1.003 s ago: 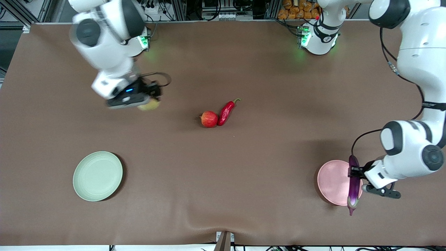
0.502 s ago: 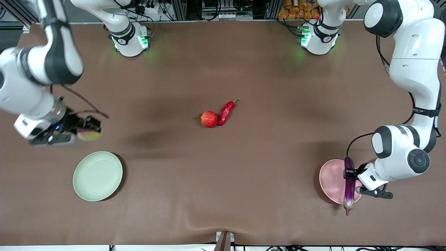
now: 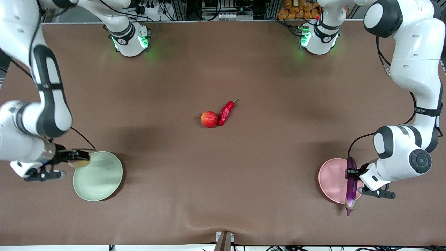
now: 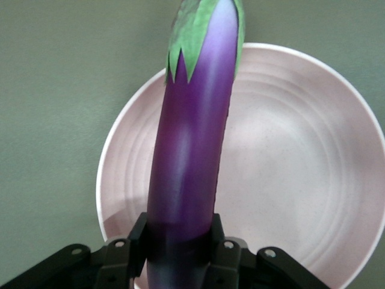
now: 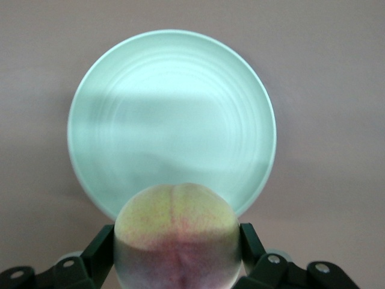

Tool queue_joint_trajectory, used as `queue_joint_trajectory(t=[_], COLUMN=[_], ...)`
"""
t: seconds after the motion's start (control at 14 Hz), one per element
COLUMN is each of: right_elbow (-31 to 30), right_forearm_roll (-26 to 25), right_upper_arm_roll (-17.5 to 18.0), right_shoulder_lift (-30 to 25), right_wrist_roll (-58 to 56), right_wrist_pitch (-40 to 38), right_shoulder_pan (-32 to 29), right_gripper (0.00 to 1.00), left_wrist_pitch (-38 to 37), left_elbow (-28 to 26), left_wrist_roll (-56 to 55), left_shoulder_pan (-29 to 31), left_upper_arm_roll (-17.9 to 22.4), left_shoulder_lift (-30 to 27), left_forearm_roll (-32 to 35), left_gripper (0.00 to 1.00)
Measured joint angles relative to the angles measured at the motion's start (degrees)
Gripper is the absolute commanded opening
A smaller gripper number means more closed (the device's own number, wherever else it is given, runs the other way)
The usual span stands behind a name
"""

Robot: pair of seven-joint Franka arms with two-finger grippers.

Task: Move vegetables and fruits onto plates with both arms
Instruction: 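Lower the eggplant onto the pink plate while the right gripper releases the peach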

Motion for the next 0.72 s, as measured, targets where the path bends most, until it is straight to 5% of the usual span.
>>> queue_joint_trajectory(t=[0.5,0.65,0.72], right_elbow=[1.7,1.9,1.9], right_forearm_roll=[0.0,0.0,0.0], right_upper_arm_roll=[0.1,0.1,0.1], right_shoulder_lift=[7.3,8.4,8.7], right_wrist_roll=[0.0,0.0,0.0], right_wrist_pitch=[10.8,11.6,11.6], right_shoulder_pan=[-1.6,-2.2,-2.3], right_gripper=[0.04,1.00,1.00], left_wrist_pitch=[-4.5,-6.5,-7.7], left_elbow=[1.9,2.2,2.1], left_wrist_roll=[-1.5,-3.9,-4.9], left_shoulder_pan=[-1.2,-2.0,-2.3], left_upper_arm_roll=[-0.9,-1.7,-2.6], left_shoulder_lift=[-2.4,-5.3,-6.7], left_forearm_roll=[0.0,0.0,0.0], left_gripper=[1.00,1.00,1.00])
